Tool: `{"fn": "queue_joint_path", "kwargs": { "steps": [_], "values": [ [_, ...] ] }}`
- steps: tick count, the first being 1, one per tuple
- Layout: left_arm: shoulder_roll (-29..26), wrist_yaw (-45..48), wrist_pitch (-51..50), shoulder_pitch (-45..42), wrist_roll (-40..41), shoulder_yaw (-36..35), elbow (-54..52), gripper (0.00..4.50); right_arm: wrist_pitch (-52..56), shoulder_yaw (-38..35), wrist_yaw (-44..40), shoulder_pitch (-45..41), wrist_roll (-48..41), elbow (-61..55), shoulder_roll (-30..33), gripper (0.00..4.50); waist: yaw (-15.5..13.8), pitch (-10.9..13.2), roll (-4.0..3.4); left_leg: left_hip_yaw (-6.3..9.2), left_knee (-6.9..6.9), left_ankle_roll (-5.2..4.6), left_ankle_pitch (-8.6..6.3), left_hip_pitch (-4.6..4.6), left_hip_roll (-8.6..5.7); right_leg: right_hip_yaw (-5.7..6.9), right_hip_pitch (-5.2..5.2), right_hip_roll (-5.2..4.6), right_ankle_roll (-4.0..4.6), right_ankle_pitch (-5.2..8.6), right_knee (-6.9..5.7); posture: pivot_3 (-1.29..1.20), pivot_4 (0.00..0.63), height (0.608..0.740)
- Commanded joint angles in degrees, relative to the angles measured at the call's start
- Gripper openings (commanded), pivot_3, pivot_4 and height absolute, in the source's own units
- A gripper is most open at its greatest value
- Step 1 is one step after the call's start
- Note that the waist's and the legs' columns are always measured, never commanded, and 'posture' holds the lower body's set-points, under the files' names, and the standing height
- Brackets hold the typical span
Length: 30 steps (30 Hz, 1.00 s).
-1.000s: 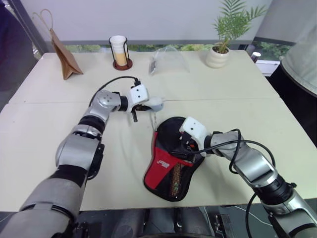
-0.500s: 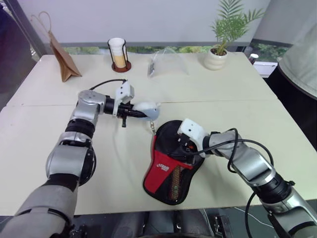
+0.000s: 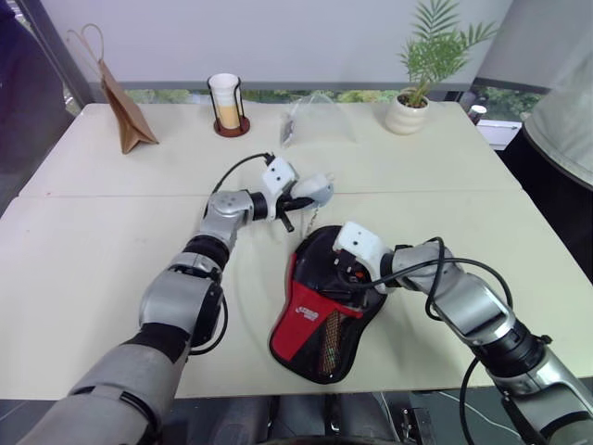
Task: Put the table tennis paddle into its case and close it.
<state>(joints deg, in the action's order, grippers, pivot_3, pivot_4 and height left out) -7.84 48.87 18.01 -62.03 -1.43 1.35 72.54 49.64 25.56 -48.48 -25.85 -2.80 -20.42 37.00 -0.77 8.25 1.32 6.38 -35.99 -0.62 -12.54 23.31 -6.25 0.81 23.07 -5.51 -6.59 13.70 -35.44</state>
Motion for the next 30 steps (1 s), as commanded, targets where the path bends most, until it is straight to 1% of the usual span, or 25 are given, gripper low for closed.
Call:
{"fn": "queue_joint_path", "kwargs": {
  "steps": [1, 7, 15, 23, 26, 30],
  "values": [
    [0.52, -3.42, 2.77, -3.26, 0.50, -1.53, -1.03, 0.02, 4.41, 11.74, -3.08, 6.28, 1.25, 4.71, 1.65, 4.50, 0.02, 0.00, 0.00, 0.00, 0.00, 0.00, 0.00, 0.00, 0.00, 0.00, 0.00, 0.00, 0.00, 0.00, 0.01, 0.00, 0.150, 0.740],
    [4.39, -2.62, 2.67, -4.01, -0.29, -0.35, 0.12, 0.02, 4.42, 12.05, -2.98, 6.58, 1.76, 4.67, 1.63, 4.50, -0.02, -0.11, 0.01, 0.00, 0.03, -0.01, -0.01, 0.00, -0.01, 0.08, -0.01, 0.00, 0.02, -0.01, 0.04, 0.00, 0.150, 0.740],
    [11.64, -2.01, 1.66, -9.41, -3.16, 1.29, 2.41, 0.02, 5.67, 12.30, -2.44, 7.25, 2.20, 3.68, 1.29, 4.50, -0.01, -0.18, -0.10, 0.04, 0.03, -0.02, -0.03, -0.01, -0.02, 0.16, -0.34, -0.01, -0.11, 0.07, 0.10, 0.00, 0.150, 0.740],
    [18.00, 2.13, -0.59, -11.47, -2.73, -0.11, 3.08, 0.02, 7.65, 12.44, -1.22, 8.44, 2.76, 2.01, 0.36, 4.50, 0.05, -0.28, -0.27, 0.08, 0.05, -0.09, -0.13, -0.01, -0.04, 0.25, -0.41, -0.03, -0.23, 0.15, 0.19, 0.00, 0.150, 0.740],
    [18.74, 3.54, -1.51, -10.95, -2.17, -0.76, 3.05, 0.02, 8.08, 12.03, -0.95, 8.60, 2.63, 1.85, 0.34, 4.50, -0.01, -0.41, -0.49, 0.08, 0.05, -0.11, -0.17, -0.01, -0.05, 0.25, -0.41, -0.03, -0.27, 0.18, 0.19, 0.00, 0.150, 0.740],
    [18.19, 6.93, -4.70, -10.02, -1.14, -2.14, 3.10, 0.02, 7.94, 11.52, -0.99, 8.64, 2.58, 2.11, 0.75, 4.50, 0.03, -0.44, -0.52, 0.10, 0.05, -0.12, -0.19, -0.02, -0.05, 0.28, -0.44, -0.03, -0.30, 0.21, 0.19, 0.00, 0.150, 0.740]
  ]
}}
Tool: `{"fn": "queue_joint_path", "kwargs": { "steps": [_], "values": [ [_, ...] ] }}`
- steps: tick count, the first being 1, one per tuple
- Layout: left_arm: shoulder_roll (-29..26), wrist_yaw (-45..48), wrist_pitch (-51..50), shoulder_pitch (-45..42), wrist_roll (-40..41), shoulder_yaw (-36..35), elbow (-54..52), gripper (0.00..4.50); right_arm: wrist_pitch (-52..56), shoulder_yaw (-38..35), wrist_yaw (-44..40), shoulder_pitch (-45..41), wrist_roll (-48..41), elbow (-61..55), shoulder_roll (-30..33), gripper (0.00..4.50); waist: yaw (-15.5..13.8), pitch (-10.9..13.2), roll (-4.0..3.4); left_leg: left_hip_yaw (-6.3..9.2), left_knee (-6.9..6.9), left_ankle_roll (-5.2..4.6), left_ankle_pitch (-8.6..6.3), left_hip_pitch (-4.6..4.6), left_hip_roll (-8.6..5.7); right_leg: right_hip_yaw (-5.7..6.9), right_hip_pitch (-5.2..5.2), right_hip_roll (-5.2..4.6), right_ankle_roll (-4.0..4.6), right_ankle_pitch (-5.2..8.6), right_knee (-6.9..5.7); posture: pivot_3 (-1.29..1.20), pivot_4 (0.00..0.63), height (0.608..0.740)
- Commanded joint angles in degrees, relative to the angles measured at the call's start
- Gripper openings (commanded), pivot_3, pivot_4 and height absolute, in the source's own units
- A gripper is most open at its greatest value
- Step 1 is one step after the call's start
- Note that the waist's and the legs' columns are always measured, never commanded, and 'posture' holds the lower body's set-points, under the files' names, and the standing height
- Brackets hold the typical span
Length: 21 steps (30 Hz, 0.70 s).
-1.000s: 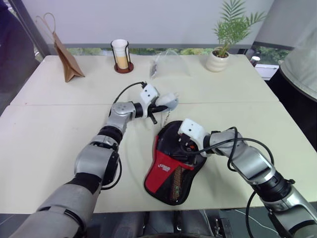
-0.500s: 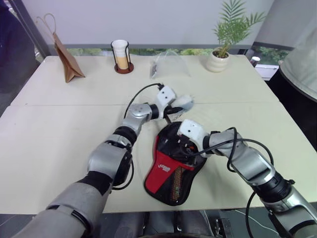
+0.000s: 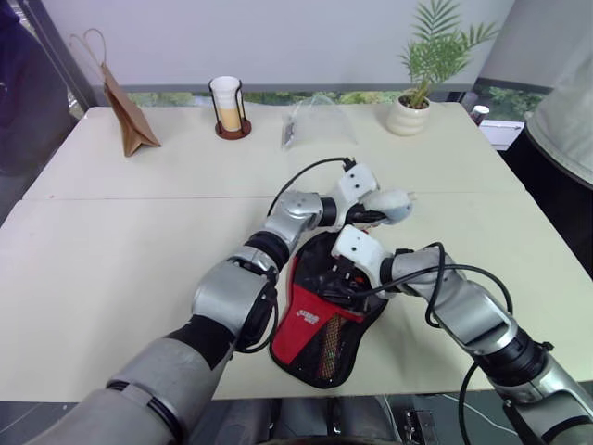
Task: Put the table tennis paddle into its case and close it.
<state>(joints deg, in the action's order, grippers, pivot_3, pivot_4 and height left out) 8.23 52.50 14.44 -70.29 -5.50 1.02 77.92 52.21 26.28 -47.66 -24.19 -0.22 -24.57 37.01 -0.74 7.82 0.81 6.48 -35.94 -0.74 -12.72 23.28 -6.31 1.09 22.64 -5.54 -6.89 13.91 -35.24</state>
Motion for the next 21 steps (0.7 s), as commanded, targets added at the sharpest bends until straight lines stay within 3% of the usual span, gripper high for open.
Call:
{"fn": "queue_joint_path", "kwargs": {
  "steps": [1, 9, 16, 21],
  "values": [
    [1.65, 4.95, -2.64, -1.46, 3.05, -1.97, -2.22, 0.51, 5.11, 10.75, -1.85, 6.89, 0.12, 6.48, 0.91, 4.50, 0.01, -0.02, -0.01, 0.00, 0.00, 0.00, 0.00, -0.02, 0.00, 0.00, -0.02, 0.00, -0.01, 0.01, 0.00, 0.00, 0.150, 0.740],
    [-1.30, 6.80, -5.31, -0.83, 2.99, -2.22, -2.99, 4.45, 3.62, 9.11, -2.36, 5.46, 0.42, 8.21, 1.38, 4.50, 0.12, -0.03, -0.04, 0.03, 0.00, -0.01, -0.02, -0.04, -0.02, 0.03, -0.04, -0.01, -0.03, 0.02, 0.01, 0.00, 0.150, 0.740],
    [-7.01, 9.14, -6.35, -1.48, 6.44, -5.42, -4.85, 4.45, 6.35, 2.38, -2.59, 2.93, -2.60, 3.25, 2.48, 4.50, 0.11, 0.03, -0.10, 0.05, 0.00, 0.00, -0.03, -0.02, -0.02, 0.03, -0.02, -0.02, -0.04, 0.03, 0.01, 0.00, 0.150, 0.740],
    [-14.69, 15.49, -5.62, 0.63, 8.18, -5.41, -10.03, 4.45, 11.89, -6.69, -2.28, 0.40, -7.47, -4.60, 4.76, 4.50, -0.04, 0.42, -0.16, 0.07, -0.01, -0.13, 0.05, 0.27, -0.16, 0.03, 0.37, -0.03, 0.19, -0.12, -0.01, 0.00, 0.150, 0.740]
  ]
}}
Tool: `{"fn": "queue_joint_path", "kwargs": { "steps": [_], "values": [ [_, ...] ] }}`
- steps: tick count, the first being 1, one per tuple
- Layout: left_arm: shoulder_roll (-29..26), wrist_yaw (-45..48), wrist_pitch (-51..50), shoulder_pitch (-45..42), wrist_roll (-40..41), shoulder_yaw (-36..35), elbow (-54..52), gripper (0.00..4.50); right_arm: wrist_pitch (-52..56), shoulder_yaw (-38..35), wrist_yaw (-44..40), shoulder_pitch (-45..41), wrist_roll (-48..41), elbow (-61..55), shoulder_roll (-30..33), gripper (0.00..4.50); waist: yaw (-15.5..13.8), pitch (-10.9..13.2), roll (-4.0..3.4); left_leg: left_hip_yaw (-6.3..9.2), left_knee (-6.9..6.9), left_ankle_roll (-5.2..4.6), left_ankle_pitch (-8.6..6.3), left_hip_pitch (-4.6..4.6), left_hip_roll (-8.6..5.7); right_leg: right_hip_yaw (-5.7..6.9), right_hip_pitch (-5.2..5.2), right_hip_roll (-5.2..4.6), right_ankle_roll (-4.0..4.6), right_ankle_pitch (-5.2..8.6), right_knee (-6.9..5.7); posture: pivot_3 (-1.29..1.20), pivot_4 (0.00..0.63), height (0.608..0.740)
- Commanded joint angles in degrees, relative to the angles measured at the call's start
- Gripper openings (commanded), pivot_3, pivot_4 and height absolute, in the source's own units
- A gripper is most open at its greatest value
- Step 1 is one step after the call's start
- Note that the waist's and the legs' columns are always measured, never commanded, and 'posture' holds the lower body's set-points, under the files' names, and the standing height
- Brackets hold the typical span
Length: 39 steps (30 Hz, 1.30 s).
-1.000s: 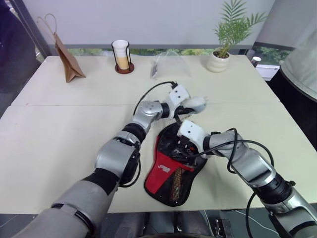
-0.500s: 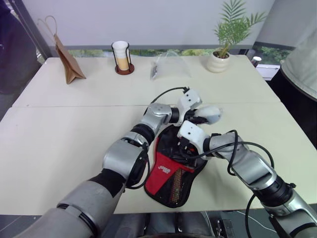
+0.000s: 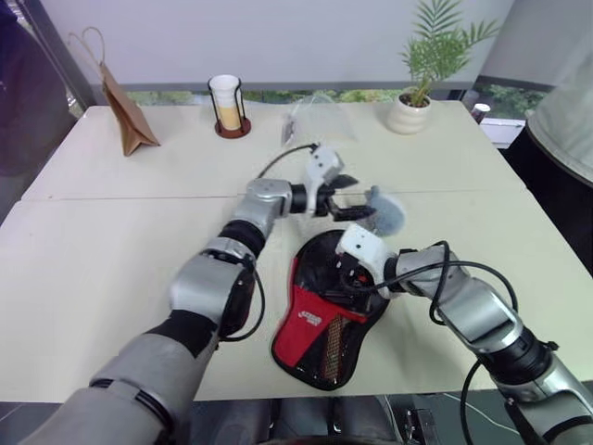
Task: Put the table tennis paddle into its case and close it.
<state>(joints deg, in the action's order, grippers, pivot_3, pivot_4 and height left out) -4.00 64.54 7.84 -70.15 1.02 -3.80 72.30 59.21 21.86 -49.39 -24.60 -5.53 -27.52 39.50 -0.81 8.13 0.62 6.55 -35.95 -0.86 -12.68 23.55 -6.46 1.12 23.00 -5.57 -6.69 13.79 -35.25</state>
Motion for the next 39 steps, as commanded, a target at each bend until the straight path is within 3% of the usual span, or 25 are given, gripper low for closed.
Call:
{"fn": "queue_joint_path", "kwargs": {
  "steps": [1, 5, 10, 15, 21, 29, 39],
  "values": [
    [-4.50, 5.99, 1.46, 2.16, 1.66, 0.20, -6.72, 4.45, 6.37, -4.94, -0.57, 0.44, -3.36, -3.13, 3.15, 4.50, 0.03, 0.19, 0.00, 0.00, -0.01, -0.03, -0.01, 0.00, -0.03, -0.02, 0.15, -0.02, 0.01, -0.01, 0.01, 0.00, 0.150, 0.740],
    [-9.94, 13.57, -1.10, 9.40, 2.81, 2.75, -17.54, 4.45, 10.04, -12.63, -0.86, 0.16, -7.29, -6.39, 7.21, 4.50, 0.09, 0.33, -0.14, -0.05, -0.11, -0.12, -0.02, 0.59, -0.15, -0.15, 0.50, -0.09, 0.07, -0.06, -0.03, 0.00, 0.150, 0.740],
    [-17.53, 21.83, -8.74, 24.78, 5.76, 7.27, -40.96, 4.45, 9.38, -22.37, -2.54, 5.83, -9.89, -7.55, 16.13, 4.50, 0.07, 0.46, -0.22, -0.08, -0.09, -0.11, -0.01, 0.97, -0.12, -0.35, 0.96, -0.15, 0.15, -0.09, -0.15, 0.00, 0.150, 0.740],
    [-21.56, 22.01, -12.96, 34.53, 7.00, 10.91, -56.03, 4.45, 2.01, -23.53, -2.20, 13.44, -8.20, -4.75, 21.68, 4.50, -0.07, 0.57, -0.38, -0.11, -0.15, -0.07, 0.00, 0.90, -0.08, -0.37, 0.87, -0.23, 0.29, -0.17, -0.15, 0.00, 0.150, 0.740],
    [-24.18, 19.79, -11.21, 39.94, 5.69, 14.72, -62.38, 4.45, -6.98, -18.04, 1.59, 12.78, -4.61, 1.66, 18.82, 4.50, 0.32, 0.66, -0.52, -0.26, -0.24, 0.04, -0.03, 0.66, -0.01, -0.39, 0.65, -0.24, 0.55, -0.14, -0.08, 0.00, 0.150, 0.740],
    [-29.27, 18.73, -7.36, 43.62, 3.98, 18.17, -64.51, 4.45, -8.93, -14.25, 3.93, 10.23, -3.83, 6.62, 13.29, 4.50, 0.06, 0.70, -0.58, -0.25, -0.13, -0.04, 0.06, 0.68, 0.13, -0.41, 0.77, -0.06, 0.43, -0.24, -0.09, 0.00, 0.150, 0.740],
    [-31.80, 17.51, -15.45, 51.77, 6.05, 22.49, -76.28, 4.45, -8.40, -12.07, 4.06, 6.52, -3.92, 8.82, 9.63, 4.50, 0.68, 0.70, -0.59, -0.30, -0.14, -0.04, 0.05, 0.58, 0.26, -0.47, 0.72, 0.03, 0.64, -0.19, -0.09, 0.00, 0.150, 0.740]
  ]
}}
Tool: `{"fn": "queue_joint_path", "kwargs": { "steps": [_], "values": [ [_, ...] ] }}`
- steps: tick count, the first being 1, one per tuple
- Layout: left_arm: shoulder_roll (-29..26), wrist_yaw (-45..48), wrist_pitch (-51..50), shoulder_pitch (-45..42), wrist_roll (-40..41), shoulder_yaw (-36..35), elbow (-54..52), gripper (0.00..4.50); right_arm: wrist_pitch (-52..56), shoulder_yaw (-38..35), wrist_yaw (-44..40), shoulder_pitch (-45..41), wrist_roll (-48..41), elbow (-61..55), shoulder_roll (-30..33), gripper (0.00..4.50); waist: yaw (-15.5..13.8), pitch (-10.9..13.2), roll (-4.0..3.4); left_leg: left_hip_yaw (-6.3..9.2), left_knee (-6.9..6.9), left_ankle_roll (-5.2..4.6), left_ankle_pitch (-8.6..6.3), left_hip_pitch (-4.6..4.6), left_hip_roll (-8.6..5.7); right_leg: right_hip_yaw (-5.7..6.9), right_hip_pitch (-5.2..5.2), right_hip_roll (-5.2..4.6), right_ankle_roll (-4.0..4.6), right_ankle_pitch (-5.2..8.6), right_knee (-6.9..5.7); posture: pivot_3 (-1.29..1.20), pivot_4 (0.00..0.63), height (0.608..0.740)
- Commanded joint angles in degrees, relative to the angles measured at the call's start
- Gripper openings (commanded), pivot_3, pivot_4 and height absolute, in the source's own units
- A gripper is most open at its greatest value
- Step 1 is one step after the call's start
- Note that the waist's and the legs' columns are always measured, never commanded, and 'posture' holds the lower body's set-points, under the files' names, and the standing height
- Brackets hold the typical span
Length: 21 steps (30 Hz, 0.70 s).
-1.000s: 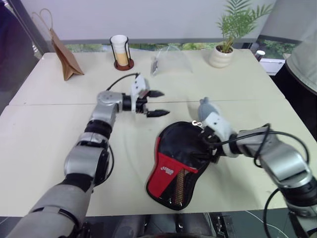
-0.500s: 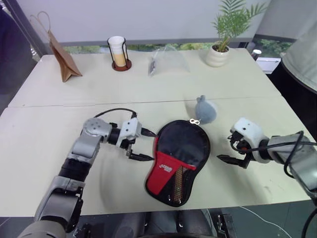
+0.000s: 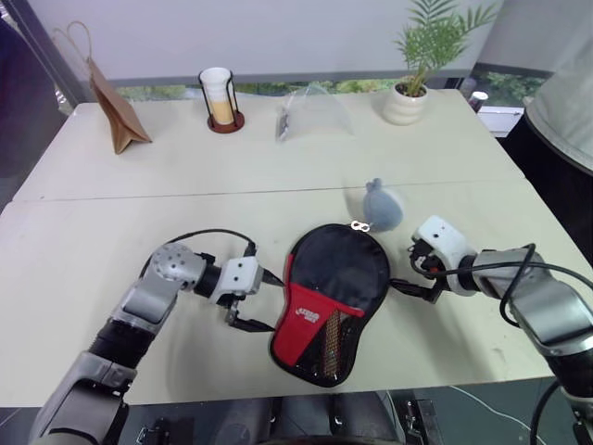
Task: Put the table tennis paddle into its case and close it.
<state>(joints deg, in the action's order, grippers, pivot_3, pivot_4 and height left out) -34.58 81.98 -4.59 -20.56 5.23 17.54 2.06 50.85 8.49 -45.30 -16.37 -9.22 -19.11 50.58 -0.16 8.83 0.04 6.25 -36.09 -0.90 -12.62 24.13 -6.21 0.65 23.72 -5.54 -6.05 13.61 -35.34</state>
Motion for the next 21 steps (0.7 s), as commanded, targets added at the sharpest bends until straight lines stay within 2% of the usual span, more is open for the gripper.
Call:
{"fn": "queue_joint_path", "kwargs": {
  "steps": [1, 12, 21],
  "values": [
    [-1.82, 0.09, -4.11, 3.51, 2.26, 1.41, -8.14, 4.45, -0.07, 1.80, -0.10, -2.57, -0.15, 0.95, -2.03, 4.50, 0.30, 0.00, -0.01, 0.00, 0.01, 0.00, 0.00, 0.00, 0.01, 0.00, 0.00, 0.00, 0.00, 0.00, 0.00, 0.00, 0.150, 0.740],
    [-8.76, -4.19, -14.27, 14.33, 7.35, -0.64, -25.05, 4.45, -3.99, 8.29, -2.40, -11.45, 2.79, 10.34, -7.07, 4.50, 1.02, 0.04, -0.07, -0.03, 0.07, 0.00, 0.00, -0.12, 0.04, -0.04, -0.03, 0.03, 0.01, 0.00, -0.04, 0.00, 0.150, 0.740],
    [-11.61, -7.91, -16.70, 17.37, 10.24, -2.07, -29.63, 4.45, -8.00, 11.29, -4.76, -16.39, 5.24, 16.69, -10.83, 4.50, 1.10, 0.04, -0.08, -0.06, 0.09, 0.02, -0.01, -0.23, 0.04, -0.07, -0.09, 0.04, 0.03, 0.01, -0.05, 0.00, 0.150, 0.740]
  ]
}}
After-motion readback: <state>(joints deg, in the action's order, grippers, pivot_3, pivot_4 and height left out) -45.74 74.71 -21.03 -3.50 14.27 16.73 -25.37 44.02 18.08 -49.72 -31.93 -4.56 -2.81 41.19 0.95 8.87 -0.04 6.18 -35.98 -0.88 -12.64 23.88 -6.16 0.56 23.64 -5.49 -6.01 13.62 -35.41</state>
